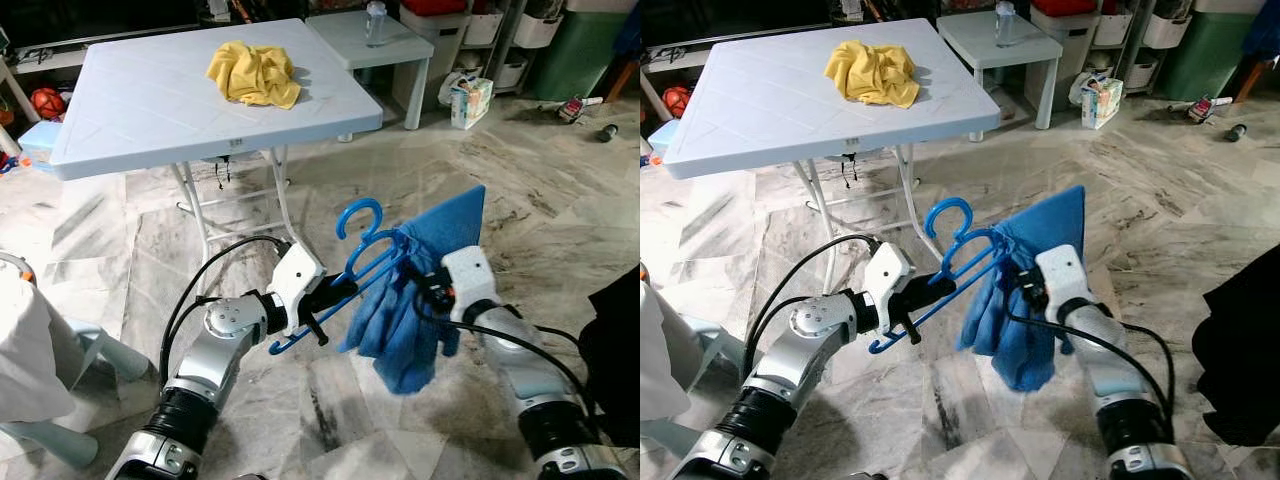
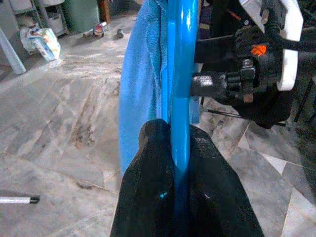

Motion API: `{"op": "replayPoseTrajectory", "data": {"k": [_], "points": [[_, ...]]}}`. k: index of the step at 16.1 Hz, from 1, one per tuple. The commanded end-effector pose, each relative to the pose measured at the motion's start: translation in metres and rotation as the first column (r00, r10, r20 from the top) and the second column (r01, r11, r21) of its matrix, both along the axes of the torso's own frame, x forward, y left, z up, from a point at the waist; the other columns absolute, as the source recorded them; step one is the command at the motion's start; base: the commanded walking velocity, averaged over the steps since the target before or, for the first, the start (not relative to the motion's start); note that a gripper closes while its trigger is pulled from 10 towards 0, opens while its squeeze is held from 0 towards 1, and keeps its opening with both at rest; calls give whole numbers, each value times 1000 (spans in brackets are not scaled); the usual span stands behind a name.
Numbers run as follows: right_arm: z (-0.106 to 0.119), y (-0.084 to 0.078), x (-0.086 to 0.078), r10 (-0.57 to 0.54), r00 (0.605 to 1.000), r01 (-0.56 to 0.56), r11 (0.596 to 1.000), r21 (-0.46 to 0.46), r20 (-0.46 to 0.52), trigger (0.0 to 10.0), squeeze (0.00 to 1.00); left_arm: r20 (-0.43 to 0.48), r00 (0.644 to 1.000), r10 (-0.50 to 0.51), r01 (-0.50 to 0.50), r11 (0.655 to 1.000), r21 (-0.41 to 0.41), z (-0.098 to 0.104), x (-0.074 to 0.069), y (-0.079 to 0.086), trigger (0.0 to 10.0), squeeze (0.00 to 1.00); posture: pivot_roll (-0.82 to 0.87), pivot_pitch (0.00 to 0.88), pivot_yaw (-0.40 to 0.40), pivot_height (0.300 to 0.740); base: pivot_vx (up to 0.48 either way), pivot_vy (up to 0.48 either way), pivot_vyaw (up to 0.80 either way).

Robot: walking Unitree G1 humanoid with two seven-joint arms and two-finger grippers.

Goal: Hang hanger

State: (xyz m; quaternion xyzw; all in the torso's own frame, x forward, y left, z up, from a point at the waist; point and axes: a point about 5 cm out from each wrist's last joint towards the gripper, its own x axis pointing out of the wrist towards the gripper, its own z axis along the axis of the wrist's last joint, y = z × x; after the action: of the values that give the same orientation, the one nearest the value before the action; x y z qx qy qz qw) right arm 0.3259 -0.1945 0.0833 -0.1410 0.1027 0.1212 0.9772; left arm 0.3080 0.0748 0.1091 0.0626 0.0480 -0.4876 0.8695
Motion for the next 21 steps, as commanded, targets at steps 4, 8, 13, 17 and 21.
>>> {"op": "replayPoseTrajectory", "data": {"k": [4, 8, 13, 17, 21], "points": [[6, -7, 4, -40, 999, 40, 999, -3, 36, 0, 0, 38, 999, -17, 17, 1000, -10, 9, 0, -1, 0, 0, -74, 30, 0, 740, 0, 0, 0], [13, -12, 7, -85, 993, 83, 996, 30, 80, 0, 0, 39, 999, -20, 20, 1000, -2, 10, 1, 3, 0, 0, -75, 35, 5, 740, 0, 0, 0], [32, -19, 12, -125, 978, 108, 988, 108, 165, 0, 0, 40, 999, -19, 18, 999, 28, 3, -1, 2, 0, 0, -79, 35, 4, 740, 0, 0, 0], [62, -28, 16, -190, 927, 148, 978, 149, 324, 0, 0, 53, 998, 18, -23, 996, 89, -3, 1, 10, 0, 0, -81, 35, 0, 740, 0, 0, 0], [106, -38, 25, -274, 836, 220, 961, 167, 476, 0, 0, 50, 999, 4, -13, 982, 187, -18, -8, 19, 0, 0, -82, 35, 1, 740, 0, 0, 0]]}}
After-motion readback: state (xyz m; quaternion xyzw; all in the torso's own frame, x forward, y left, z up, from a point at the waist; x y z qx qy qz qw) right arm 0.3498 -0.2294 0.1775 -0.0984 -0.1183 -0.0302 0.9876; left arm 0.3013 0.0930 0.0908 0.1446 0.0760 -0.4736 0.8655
